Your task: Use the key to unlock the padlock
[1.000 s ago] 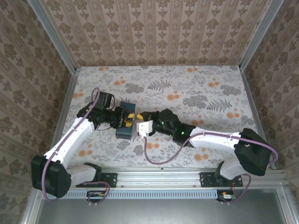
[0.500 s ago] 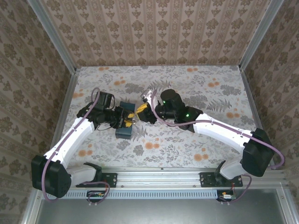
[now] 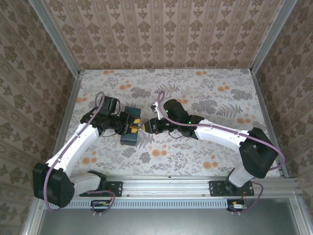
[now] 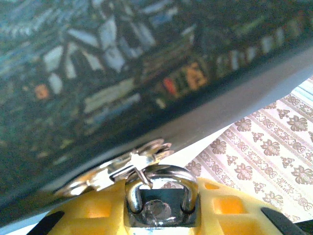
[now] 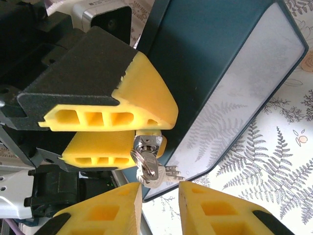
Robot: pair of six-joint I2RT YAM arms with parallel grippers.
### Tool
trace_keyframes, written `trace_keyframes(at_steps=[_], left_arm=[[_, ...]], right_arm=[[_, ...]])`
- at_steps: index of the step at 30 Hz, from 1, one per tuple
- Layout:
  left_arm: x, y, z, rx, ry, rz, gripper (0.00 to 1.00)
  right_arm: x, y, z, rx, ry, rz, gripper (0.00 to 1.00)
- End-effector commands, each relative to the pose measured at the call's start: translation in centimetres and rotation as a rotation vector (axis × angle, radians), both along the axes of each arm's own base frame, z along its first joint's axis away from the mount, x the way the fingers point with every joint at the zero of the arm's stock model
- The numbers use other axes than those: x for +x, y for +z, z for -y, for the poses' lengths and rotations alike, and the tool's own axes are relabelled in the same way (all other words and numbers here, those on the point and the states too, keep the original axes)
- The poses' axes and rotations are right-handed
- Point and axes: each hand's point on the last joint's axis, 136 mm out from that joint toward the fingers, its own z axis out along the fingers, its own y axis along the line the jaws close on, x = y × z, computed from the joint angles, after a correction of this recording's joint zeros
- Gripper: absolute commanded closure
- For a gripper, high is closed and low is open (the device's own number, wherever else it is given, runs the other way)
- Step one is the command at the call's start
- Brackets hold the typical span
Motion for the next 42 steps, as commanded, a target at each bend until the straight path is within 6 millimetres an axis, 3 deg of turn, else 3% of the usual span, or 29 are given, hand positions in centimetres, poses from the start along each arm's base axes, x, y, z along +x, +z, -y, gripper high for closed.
trace_keyframes(at_steps=[1, 11, 21, 29, 33, 38, 42], left_arm=[[0.9, 2.7, 0.3, -0.04, 0.001, 0.077, 1.0], [0.8, 2.7, 0.3, -0.044, 0.001, 0.076, 1.0], [0.8, 2.8, 0.4, -0.046, -0.002, 0.081, 1.0], [0.7, 2.8, 0.5, -0.042, -0.007, 0.084, 1.0], [1.0, 3.0, 0.6, -0.036, -0.005, 0.108, 1.0], [1.8, 3.7, 1.4, -0.04, -0.004, 0.16, 1.0], [2.2, 4.2, 2.0, -0.046, -0.017, 0.187, 1.0]], right_arm=[[-0.4, 0.8, -0.9, 0.04, 0.024, 0.006, 0.74], [-1.1, 0.4, -1.8, 0.023, 0.058, 0.033, 0.73], [0.0, 0.2, -2.1, 0.052, -0.017, -0.008, 0.81], [1.1, -0.3, -1.8, 0.089, -0.128, -0.107, 0.95], [1.7, 0.3, -1.7, 0.192, -0.231, -0.24, 1.0], [3.0, 1.5, -2.4, 0.462, -0.363, -0.479, 1.0], [3.6, 2.8, -3.1, 0.61, -0.382, -0.578, 1.0]])
